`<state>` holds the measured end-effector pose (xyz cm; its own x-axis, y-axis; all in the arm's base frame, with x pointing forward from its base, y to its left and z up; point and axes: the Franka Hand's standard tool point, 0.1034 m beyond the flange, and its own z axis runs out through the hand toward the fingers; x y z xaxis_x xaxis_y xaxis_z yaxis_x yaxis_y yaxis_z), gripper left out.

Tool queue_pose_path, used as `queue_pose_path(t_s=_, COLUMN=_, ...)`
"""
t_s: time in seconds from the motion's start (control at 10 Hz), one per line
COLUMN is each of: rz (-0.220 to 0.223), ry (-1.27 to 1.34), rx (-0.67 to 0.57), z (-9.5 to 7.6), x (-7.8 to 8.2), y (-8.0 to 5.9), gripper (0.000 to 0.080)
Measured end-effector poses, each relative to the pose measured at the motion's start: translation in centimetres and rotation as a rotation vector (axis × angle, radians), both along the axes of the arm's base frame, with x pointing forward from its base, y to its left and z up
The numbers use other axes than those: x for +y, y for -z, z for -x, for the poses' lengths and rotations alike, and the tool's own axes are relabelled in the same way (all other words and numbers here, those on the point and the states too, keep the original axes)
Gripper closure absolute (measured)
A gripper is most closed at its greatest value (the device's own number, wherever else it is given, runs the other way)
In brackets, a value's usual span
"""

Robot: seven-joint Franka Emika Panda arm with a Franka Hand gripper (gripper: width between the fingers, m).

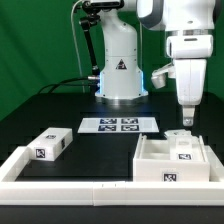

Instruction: Assemble cabinet

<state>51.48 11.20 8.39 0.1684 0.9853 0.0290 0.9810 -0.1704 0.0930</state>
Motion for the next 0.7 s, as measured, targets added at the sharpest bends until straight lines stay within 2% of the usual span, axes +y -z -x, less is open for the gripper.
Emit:
queue_pose_path(t_s=0.3, rz=0.009, ry=-0.075, rx=0.002, z=0.6, x=0.2, y=0.0, gripper=0.0002)
queue_pose_path(t_s=0.5, rz=0.015, ry=-0.18, rx=0.009, z=2.4, x=1.2, y=0.7, gripper=0.0002)
queue_pose_path(t_s=0.6, rz=0.032, ry=-0.232, rx=0.016, z=3.3, x=2.2, y=1.1, gripper=0.0002)
queue_pose_path(t_s=0.7, rz=0.033, ry=-0.242, rx=0.025, z=4.0, x=2.4, y=1.5, gripper=0.0002)
